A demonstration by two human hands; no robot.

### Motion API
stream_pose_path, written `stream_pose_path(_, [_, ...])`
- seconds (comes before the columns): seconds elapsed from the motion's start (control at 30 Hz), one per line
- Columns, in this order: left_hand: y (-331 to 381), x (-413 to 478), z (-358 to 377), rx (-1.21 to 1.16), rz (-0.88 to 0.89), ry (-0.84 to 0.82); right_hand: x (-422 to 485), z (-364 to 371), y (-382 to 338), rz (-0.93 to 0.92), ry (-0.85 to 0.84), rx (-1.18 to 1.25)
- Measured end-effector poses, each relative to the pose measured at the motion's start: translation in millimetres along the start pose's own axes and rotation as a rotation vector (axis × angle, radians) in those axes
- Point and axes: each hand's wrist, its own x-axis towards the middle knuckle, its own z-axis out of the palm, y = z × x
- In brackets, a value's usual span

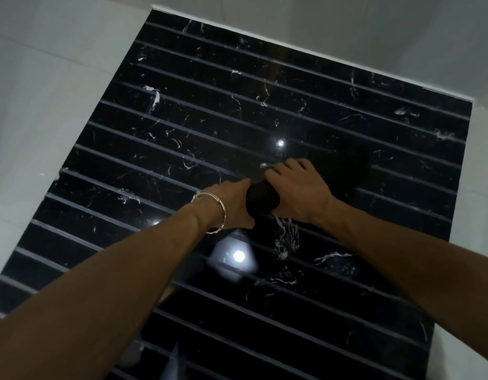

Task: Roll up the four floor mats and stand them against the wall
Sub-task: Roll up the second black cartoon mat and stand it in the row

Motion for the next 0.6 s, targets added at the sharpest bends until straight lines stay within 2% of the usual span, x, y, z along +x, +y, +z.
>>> stream_pose_path(0.13, [-2.0,2.7,-0.1,-0.397,-0.134,0.064,8.3,-8.6,-0.2,0.153,0.020,0.101])
stream_pose_path(0.27, [3.9,4.1,-6.2,-0.692,-0.211,0.206,15.9,-20.0,-7.2,0.267,0.100,0.374])
stream_pose_path(0.43, [13.8,3.5,-8.5,-0.785,-0.253,0.337,28.9,-33.7,-15.9,0.446,0.188,0.902])
stream_pose_path(0.6, [30.7,-5.5,-5.0,-0.711,-0.245,0.333,39.3,-37.7,-6.3,0.599,0.262,1.318])
